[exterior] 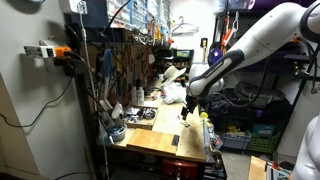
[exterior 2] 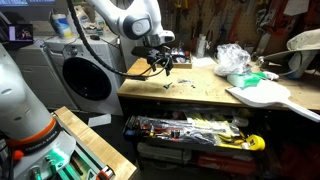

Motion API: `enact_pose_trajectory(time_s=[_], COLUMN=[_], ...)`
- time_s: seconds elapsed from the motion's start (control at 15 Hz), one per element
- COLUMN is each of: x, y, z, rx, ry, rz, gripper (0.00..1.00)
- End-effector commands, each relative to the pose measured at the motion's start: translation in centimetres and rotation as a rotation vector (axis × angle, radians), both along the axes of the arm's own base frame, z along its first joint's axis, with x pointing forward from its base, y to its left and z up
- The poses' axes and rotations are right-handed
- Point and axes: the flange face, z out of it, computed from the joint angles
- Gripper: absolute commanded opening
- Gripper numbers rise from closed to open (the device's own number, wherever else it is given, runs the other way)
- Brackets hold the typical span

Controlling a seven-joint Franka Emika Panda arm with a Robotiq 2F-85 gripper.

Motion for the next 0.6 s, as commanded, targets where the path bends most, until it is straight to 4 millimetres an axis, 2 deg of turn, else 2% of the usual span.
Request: enact_pose_trajectory(time_s=[0.0, 0.4, 0.53], x=[1.5, 3.5, 4.0], y=[-1.1, -2.6, -3.0], z=[-2.4, -4.4, -4.9], rx=[0.023, 0.049, 0.057], ry=[0.053, 0.089, 0.101], rz=[-0.011, -0.045, -0.051], gripper=[1.00, 0.99, 0.89])
